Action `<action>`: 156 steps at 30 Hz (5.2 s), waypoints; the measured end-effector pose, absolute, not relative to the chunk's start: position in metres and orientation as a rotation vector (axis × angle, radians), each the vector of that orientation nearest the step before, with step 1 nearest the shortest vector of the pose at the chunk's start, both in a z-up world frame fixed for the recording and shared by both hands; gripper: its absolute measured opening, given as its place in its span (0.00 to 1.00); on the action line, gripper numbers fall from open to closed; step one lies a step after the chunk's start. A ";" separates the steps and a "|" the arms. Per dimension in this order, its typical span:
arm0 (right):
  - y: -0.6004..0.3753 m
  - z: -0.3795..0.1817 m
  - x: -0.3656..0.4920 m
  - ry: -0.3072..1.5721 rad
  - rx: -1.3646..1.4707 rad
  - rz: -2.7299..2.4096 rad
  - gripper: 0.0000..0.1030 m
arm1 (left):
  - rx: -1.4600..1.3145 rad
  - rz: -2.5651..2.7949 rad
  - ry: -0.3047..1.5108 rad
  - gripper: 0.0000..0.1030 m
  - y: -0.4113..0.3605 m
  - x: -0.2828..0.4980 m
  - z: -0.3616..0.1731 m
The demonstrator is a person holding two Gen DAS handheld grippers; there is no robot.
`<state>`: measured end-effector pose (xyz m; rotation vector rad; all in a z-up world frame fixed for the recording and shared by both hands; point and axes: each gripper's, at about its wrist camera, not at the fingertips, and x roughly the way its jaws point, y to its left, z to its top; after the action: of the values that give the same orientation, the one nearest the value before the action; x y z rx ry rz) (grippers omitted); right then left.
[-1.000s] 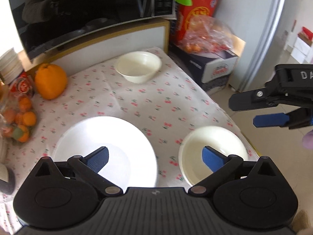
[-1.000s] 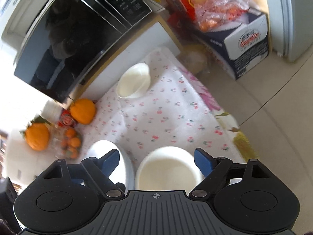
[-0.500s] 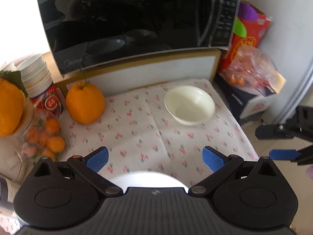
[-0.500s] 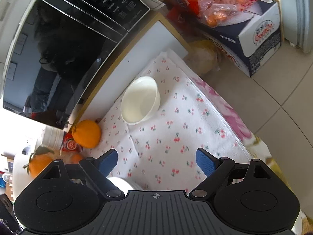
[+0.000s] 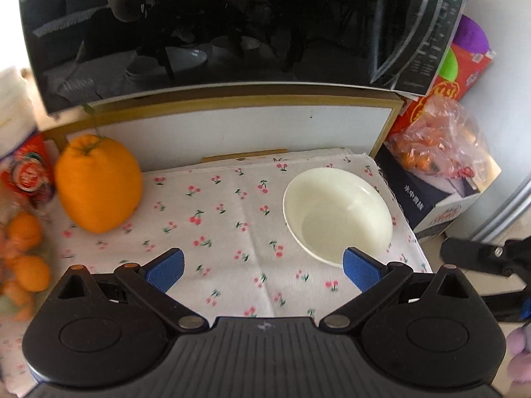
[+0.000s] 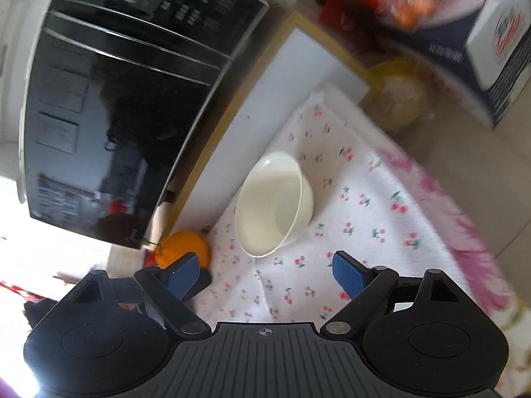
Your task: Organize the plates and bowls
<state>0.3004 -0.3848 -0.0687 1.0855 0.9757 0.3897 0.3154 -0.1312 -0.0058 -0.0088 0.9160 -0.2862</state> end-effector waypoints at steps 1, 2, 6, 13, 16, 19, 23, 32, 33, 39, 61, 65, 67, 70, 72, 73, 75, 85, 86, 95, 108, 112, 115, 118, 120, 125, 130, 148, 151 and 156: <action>-0.383 -0.072 0.304 0.965 1.091 0.398 0.86 | -0.027 -0.292 0.918 0.96 -0.131 0.319 -0.010; -0.381 -0.073 0.307 0.953 1.089 0.406 0.86 | -0.046 -0.299 0.922 0.93 -0.131 0.323 -0.014; -0.374 -0.074 0.317 0.911 1.084 0.419 0.84 | -0.128 -0.330 0.941 0.84 -0.129 0.336 -0.026; -0.364 -0.083 0.329 0.917 1.047 0.387 0.63 | -0.192 -0.368 0.939 0.58 -0.134 0.350 -0.038; -0.366 -0.090 0.329 0.917 1.049 0.352 0.52 | -0.208 -0.372 0.925 0.47 -0.137 0.352 -0.041; -0.370 -0.094 0.329 0.906 1.055 0.320 0.44 | -0.209 -0.369 0.913 0.42 -0.139 0.354 -0.043; -0.370 -0.097 0.331 0.901 1.057 0.298 0.38 | -0.200 -0.369 0.901 0.35 -0.141 0.357 -0.046; -0.363 -0.097 0.335 0.899 1.024 0.288 0.26 | -0.200 -0.359 0.895 0.21 -0.140 0.361 -0.050; -0.362 -0.097 0.335 0.899 1.022 0.288 0.24 | -0.198 -0.364 0.893 0.20 -0.140 0.361 -0.050; -0.360 -0.099 0.336 0.897 1.016 0.284 0.17 | -0.161 -0.392 0.878 0.11 -0.143 0.359 -0.049; -0.358 -0.067 0.318 0.861 1.001 0.306 0.17 | -0.099 -0.391 0.846 0.10 -0.140 0.336 -0.020; -0.360 -0.059 0.310 0.853 1.001 0.318 0.17 | -0.106 -0.386 0.843 0.10 -0.138 0.327 -0.012; -0.360 -0.054 0.305 0.856 0.994 0.321 0.17 | -0.105 -0.386 0.843 0.10 -0.138 0.323 -0.008; -0.359 -0.046 0.298 0.860 0.974 0.321 0.17 | -0.096 -0.391 0.839 0.10 -0.137 0.314 -0.002; -0.359 -0.039 0.293 0.860 0.959 0.320 0.17 | -0.094 -0.393 0.837 0.10 -0.137 0.309 0.002; -0.359 -0.035 0.291 0.860 0.954 0.319 0.17 | -0.093 -0.393 0.836 0.10 -0.136 0.306 0.003; -0.359 -0.028 0.285 0.859 0.944 0.317 0.17 | -0.097 -0.393 0.835 0.10 -0.135 0.300 0.007; -0.361 0.002 0.249 0.856 0.903 0.312 0.17 | -0.153 -0.392 0.836 0.10 -0.129 0.267 0.024; -0.361 0.004 0.246 0.858 0.898 0.309 0.17 | -0.151 -0.395 0.834 0.10 -0.129 0.263 0.026; -0.370 0.023 0.209 0.868 0.869 0.286 0.17 | -0.151 -0.408 0.805 0.10 -0.134 0.221 0.041; -0.376 0.036 0.151 0.888 0.802 0.242 0.17 | -0.178 -0.469 0.821 0.10 -0.128 0.166 0.042; -0.379 0.037 0.137 0.887 0.807 0.242 0.17 | -0.173 -0.480 0.821 0.11 -0.127 0.152 0.040; -0.378 0.037 0.129 0.882 0.797 0.233 0.17 | -0.179 -0.491 0.823 0.11 -0.126 0.145 0.037; -0.375 0.036 0.122 0.897 0.782 0.218 0.17 | -0.178 -0.497 0.832 0.11 -0.125 0.138 0.034; -0.373 0.033 0.119 0.910 0.780 0.212 0.17 | -0.179 -0.498 0.840 0.11 -0.123 0.135 0.031; -0.375 0.024 0.114 0.936 0.802 0.200 0.17 | -0.193 -0.507 0.855 0.11 -0.121 0.130 0.022; -0.376 0.025 0.106 0.944 0.785 0.173 0.17 | -0.180 -0.528 0.866 0.11 -0.125 0.127 0.019; -0.381 0.016 0.093 1.022 0.716 0.123 0.18 | -0.142 -0.530 0.951 0.13 -0.135 0.117 -0.002; -0.381 0.014 0.093 1.031 0.714 0.118 0.18 | -0.131 -0.529 0.959 0.13 -0.137 0.115 -0.004; -0.380 0.007 0.094 1.054 0.707 0.105 0.18 | -0.122 -0.524 0.978 0.13 -0.139 0.116 -0.009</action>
<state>0.0944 -0.3802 0.0074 0.7073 1.0538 0.1053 0.1156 -0.1392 -0.0086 -0.1220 0.9784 -0.5242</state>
